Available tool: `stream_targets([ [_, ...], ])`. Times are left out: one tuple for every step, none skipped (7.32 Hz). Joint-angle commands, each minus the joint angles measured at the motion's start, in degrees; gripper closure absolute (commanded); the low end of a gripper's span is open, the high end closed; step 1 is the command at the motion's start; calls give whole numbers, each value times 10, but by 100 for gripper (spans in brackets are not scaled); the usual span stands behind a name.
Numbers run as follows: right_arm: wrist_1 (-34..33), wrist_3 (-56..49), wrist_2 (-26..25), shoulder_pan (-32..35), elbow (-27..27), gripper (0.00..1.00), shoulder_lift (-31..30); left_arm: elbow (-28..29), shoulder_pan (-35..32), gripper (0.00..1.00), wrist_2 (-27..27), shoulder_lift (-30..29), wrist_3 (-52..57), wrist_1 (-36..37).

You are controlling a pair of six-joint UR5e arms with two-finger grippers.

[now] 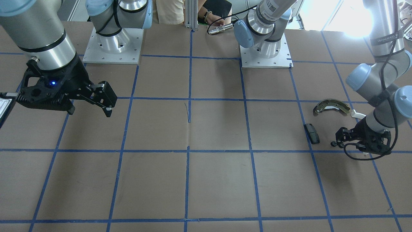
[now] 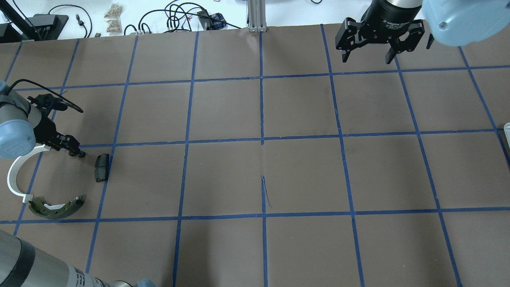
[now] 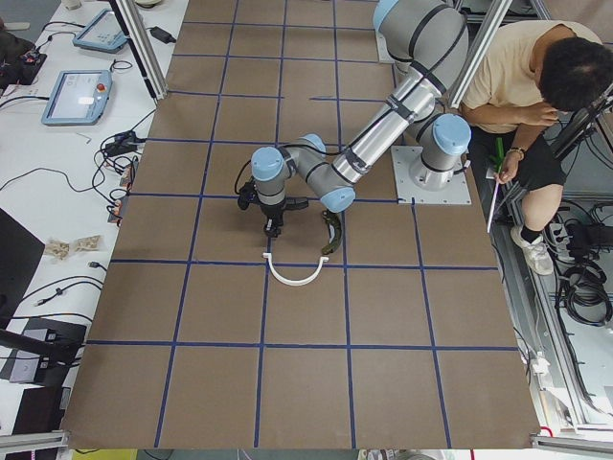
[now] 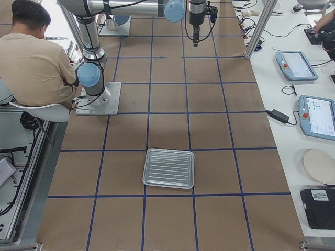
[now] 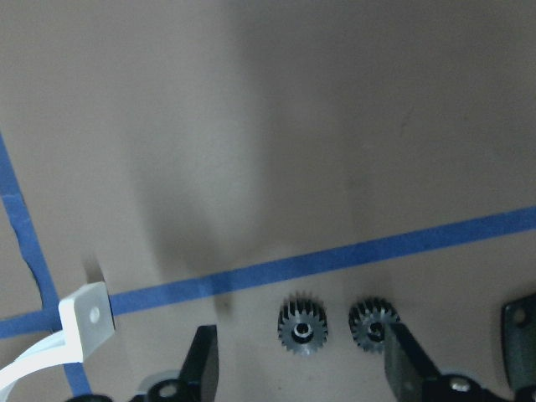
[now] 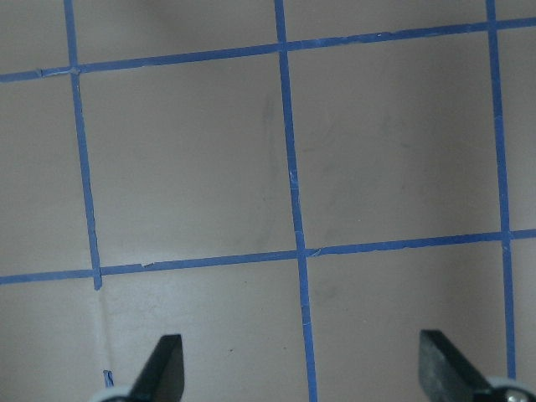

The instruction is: Place bearing gear from tray to pile

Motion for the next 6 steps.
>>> stream_targets([
  [-1,0,1,0,0,0,0,27,-117,17,5,48,-101,-30],
  [0,0,1,0,0,0,0,51,-166,9,5,78,-218,-120],
  [0,0,1,0,0,0,0,91,-202,3,0,115,-317,-224],
  [0,0,1,0,0,0,0,131,-238,0,-1,133,-387,-286],
  [0,0,0,0,0,0,0,159,-292,0,3,143,-442,-311],
  [-1,0,1,0,0,0,0,171,-339,0,1,164,-453,-335],
])
